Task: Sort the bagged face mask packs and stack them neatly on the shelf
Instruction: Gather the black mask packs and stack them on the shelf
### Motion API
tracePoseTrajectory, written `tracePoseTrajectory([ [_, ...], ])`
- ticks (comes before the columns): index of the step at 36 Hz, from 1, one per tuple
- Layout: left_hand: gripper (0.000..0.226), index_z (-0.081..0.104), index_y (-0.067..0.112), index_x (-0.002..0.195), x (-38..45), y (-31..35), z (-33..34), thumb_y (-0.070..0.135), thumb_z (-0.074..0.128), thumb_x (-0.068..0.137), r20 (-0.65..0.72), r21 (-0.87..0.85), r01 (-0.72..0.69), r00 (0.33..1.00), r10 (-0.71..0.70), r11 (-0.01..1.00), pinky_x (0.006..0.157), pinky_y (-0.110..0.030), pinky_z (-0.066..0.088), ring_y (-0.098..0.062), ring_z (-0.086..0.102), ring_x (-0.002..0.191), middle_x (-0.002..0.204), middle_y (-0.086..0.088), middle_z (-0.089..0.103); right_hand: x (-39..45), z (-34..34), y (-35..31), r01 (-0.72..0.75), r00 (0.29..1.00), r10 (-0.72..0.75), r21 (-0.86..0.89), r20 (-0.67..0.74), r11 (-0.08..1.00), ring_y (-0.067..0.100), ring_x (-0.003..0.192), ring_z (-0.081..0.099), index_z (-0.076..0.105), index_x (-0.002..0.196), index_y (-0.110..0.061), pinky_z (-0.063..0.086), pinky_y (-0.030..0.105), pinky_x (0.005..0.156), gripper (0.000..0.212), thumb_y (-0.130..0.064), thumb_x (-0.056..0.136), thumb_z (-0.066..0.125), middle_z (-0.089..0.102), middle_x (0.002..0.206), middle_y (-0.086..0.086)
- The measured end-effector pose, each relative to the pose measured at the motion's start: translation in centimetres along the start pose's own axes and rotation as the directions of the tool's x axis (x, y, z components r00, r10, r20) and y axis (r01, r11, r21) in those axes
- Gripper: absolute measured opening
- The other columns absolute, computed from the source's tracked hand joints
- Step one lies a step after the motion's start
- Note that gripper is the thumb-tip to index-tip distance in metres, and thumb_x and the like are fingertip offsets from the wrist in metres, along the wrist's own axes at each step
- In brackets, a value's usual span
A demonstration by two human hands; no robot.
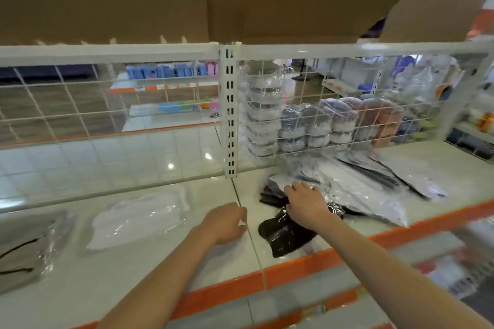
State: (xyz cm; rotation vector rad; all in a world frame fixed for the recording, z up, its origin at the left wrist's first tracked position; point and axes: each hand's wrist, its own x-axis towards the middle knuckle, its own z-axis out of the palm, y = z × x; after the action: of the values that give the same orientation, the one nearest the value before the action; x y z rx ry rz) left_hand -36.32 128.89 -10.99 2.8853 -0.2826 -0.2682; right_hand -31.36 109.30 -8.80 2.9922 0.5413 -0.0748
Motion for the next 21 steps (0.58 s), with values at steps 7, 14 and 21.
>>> tracePoseTrajectory([
  [7, 0.031, 0.055, 0.021, 0.121, 2.4, 3.2, 0.3, 0.034, 0.051, 0.093, 0.024, -0.030, 0.037, 0.999, -0.036, 0.999, 0.080, -0.026, 0.040, -0.018, 0.053, 0.103, 0.116, -0.002, 0.054, 1.0, 1.3, 5.9, -0.007, 0.999, 0.003, 0.088, 0.051, 0.996, 0.026, 0.134, 0.030, 0.039, 0.135, -0.019, 0.030, 0.045, 0.107, 0.047, -0.029, 0.090, 0.053, 0.036, 0.144, 0.005],
  [14, 0.030, 0.055, 0.022, 0.120, 3.8, 5.3, 0.7, 0.034, 0.052, 0.092, 0.015, -0.051, 0.143, 0.990, -0.143, 0.988, 0.084, -0.027, 0.042, -0.016, 0.053, 0.103, 0.117, -0.001, 0.055, 2.4, 2.6, 7.4, 0.187, 0.978, -0.188, 0.029, 0.088, 0.982, 0.027, 0.135, 0.025, 0.038, 0.134, -0.021, 0.024, 0.047, 0.109, 0.051, -0.027, 0.087, 0.059, 0.036, 0.141, 0.006],
  [21, 0.064, 0.036, 0.013, 0.137, 4.9, 5.7, 1.2, 0.040, 0.064, 0.085, -0.377, -0.384, 0.272, 0.826, -0.419, 0.882, 0.104, -0.033, 0.034, -0.025, 0.036, 0.126, 0.135, -0.012, 0.039, 4.1, 1.4, 9.3, 0.122, 0.989, -0.048, 0.593, -0.139, 0.796, 0.024, 0.095, 0.056, 0.058, 0.095, -0.013, 0.038, 0.028, 0.076, 0.008, -0.020, 0.091, 0.058, 0.059, 0.095, 0.004],
])
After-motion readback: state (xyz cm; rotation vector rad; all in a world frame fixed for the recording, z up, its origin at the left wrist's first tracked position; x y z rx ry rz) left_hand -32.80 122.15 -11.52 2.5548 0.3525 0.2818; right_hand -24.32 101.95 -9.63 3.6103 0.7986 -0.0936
